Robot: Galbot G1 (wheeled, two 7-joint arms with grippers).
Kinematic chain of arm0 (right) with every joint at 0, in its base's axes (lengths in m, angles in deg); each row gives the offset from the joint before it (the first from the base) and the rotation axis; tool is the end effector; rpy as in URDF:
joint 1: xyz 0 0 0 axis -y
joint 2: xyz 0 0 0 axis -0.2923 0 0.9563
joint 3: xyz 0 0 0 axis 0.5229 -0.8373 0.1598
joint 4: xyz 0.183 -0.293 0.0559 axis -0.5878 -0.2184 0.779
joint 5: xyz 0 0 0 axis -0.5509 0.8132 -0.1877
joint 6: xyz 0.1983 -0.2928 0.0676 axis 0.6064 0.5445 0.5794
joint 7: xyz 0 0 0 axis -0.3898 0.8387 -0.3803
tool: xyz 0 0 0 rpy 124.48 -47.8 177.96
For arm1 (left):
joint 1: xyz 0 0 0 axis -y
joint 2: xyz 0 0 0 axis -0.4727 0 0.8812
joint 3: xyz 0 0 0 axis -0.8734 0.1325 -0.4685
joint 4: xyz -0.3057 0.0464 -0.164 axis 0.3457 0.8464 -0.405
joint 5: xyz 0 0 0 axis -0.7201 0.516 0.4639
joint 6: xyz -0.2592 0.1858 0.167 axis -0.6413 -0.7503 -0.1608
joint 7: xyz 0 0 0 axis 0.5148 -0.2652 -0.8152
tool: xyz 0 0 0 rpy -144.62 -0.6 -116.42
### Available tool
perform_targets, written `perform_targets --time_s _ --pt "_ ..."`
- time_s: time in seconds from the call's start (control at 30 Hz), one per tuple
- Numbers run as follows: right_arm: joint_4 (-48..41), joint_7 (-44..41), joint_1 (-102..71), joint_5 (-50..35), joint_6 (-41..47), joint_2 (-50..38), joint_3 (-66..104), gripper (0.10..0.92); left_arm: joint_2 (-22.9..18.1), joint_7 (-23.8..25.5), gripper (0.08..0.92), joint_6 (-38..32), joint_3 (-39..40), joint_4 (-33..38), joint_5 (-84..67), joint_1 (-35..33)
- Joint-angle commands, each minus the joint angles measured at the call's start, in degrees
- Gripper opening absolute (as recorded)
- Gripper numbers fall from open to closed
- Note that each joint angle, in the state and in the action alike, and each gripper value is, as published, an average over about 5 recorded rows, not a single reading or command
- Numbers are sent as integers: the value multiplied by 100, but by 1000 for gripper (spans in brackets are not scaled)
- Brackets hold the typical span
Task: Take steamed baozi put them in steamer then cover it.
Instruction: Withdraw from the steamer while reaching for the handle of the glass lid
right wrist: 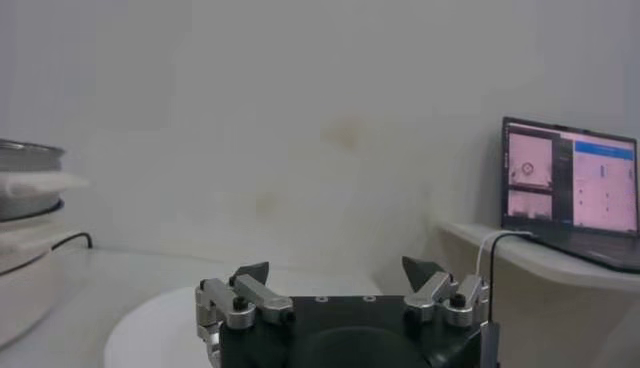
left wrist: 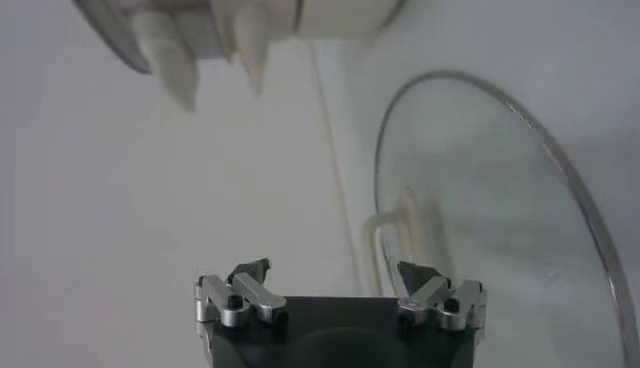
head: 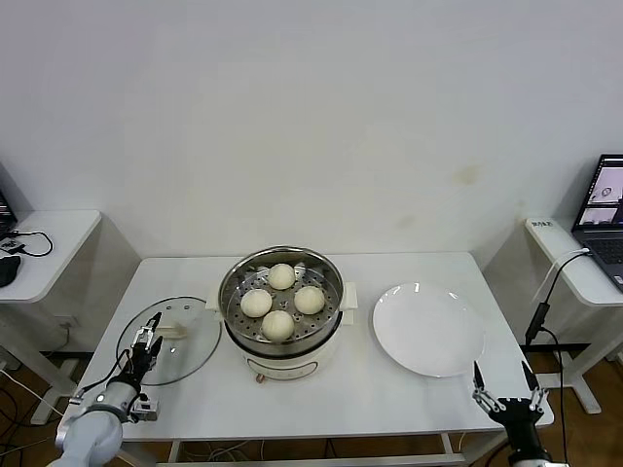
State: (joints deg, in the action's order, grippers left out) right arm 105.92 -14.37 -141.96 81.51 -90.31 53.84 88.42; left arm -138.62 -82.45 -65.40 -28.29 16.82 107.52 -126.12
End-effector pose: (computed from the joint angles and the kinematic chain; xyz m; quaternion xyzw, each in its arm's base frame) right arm 0.1286 -0.1398 -0.3684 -0.0519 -0.9962 0.0692 0.0054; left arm 0.2985 0.2200 -0.4080 -0.0804 -0.6171 -0.7811 0.0507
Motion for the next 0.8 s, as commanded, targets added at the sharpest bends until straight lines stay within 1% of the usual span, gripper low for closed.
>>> perform_targets --time_s 0.03,0.43,0.8 --pt "-46 -16 -80 24 -51 82 19 823 74 14 823 -13 170 -417 145 414" --pt "-46 -44 -113 22 -64 90 25 823 47 57 823 -9 397 -720 88 758" --pt "-80 -65 -133 47 -98 123 -15 823 68 98 823 -3 532 -823 72 955"
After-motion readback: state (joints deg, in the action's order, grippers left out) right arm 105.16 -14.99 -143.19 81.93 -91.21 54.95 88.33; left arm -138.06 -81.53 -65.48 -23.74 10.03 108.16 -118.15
